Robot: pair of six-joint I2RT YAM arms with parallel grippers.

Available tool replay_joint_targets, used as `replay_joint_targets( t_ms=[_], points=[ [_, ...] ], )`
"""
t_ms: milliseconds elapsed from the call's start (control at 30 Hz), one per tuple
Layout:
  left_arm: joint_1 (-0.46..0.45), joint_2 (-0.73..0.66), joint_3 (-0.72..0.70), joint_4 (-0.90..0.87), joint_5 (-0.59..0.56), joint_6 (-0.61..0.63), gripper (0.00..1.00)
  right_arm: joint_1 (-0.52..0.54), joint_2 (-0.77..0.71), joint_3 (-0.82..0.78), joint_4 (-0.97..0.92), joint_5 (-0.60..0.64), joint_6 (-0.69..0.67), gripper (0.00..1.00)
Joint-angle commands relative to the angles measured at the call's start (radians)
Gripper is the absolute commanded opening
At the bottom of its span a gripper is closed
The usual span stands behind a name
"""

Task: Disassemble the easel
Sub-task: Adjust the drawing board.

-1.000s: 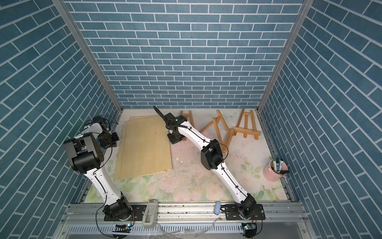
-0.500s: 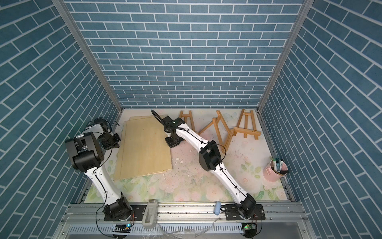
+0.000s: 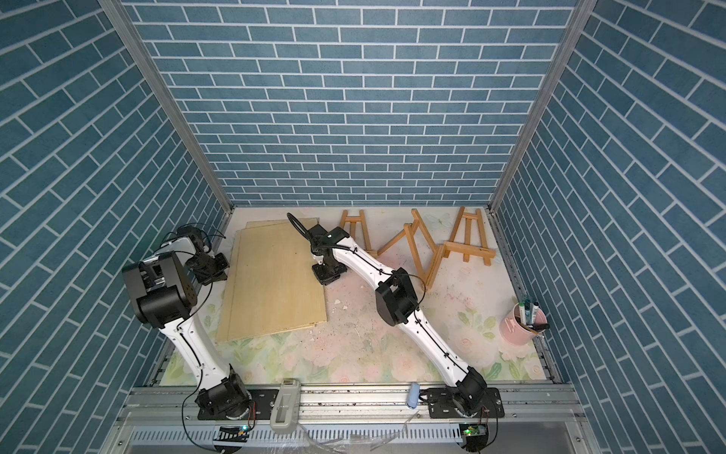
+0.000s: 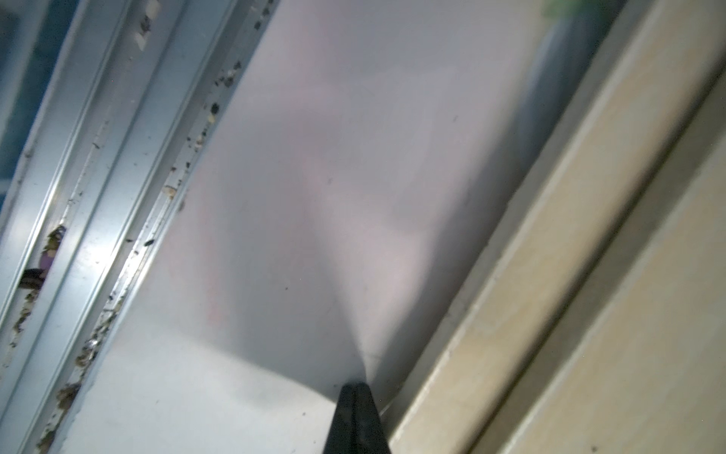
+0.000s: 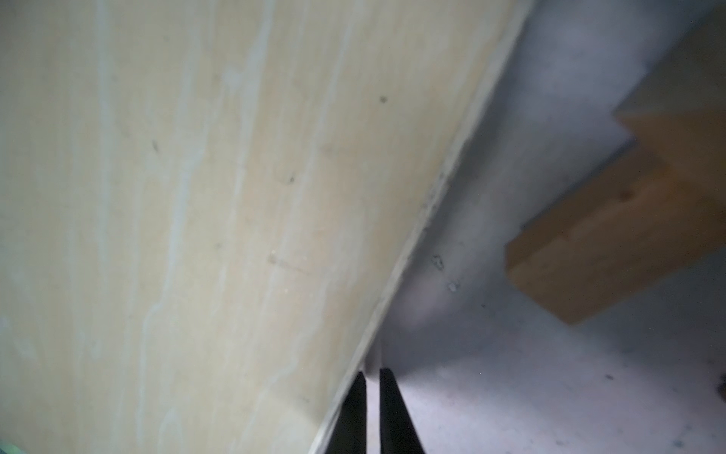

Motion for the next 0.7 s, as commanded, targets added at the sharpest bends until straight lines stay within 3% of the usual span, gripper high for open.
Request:
replay_joint_targets(
  t_ms=[0, 667],
  points=[
    [-0.033, 0.026, -0.044, -0.021, 0.085, -0.015, 0.02, 0.01, 0.026, 0.035, 0.041, -0.055, 0.04, 0.12],
    [-0.072, -0.002, -0.046, -0.007, 0.13, -0.049, 0.02, 0.01, 0.043, 0.041, 0.077, -0.081, 0.052, 0.12]
  ],
)
